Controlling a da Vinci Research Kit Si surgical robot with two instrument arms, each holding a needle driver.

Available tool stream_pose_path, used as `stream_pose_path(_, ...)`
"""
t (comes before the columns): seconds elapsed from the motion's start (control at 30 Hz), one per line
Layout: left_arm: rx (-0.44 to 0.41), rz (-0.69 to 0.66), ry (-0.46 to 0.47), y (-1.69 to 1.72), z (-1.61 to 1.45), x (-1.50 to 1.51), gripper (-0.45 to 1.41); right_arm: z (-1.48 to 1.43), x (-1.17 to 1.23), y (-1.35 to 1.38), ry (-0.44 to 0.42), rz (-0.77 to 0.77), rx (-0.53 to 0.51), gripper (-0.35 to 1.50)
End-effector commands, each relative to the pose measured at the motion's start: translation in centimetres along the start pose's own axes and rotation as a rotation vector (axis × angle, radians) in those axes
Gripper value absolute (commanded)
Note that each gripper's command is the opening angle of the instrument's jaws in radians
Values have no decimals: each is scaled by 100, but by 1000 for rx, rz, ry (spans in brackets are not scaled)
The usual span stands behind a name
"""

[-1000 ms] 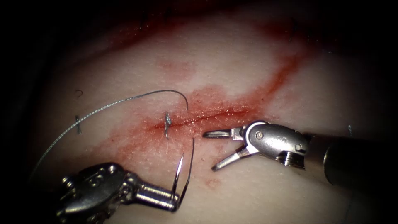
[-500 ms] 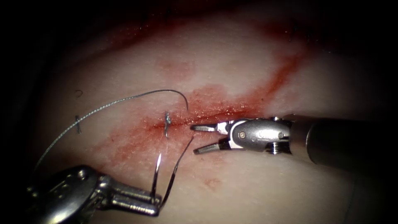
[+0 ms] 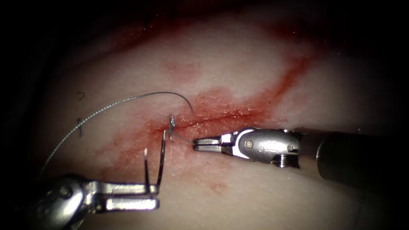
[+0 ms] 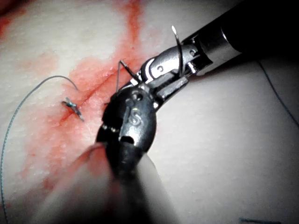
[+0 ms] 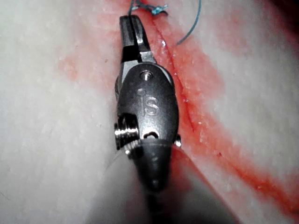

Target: Wound Closure

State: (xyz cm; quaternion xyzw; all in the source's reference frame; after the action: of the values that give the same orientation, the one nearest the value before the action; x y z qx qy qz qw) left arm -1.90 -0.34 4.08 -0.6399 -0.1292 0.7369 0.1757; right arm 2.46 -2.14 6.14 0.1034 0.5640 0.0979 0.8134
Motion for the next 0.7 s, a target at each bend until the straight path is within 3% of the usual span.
stream_pose_path(0.03,44,28,3,13,7,-20,-45,7,12,-22,-8,27,45,-35)
stream_pose_path(0.2,149,79,-35,54,7,-65,-45,-4,50,-70,-17,71,180,-35)
stream_pose_path(0.4,175,114,-47,79,3,-89,-45,-8,88,-130,5,87,276,-35)
stream_pose_path(0.53,183,109,-41,80,-6,-85,-45,-6,107,-134,49,86,261,-35)
stream_pose_path(0.57,193,105,-37,78,-10,-82,-45,-5,110,-130,57,69,239,-30)
stream_pose_path(0.63,212,96,-38,72,-16,-77,-45,-7,117,-116,59,33,182,31)
stream_pose_path(0.7,237,96,-39,64,-25,-70,-45,-9,120,-103,63,15,140,61)
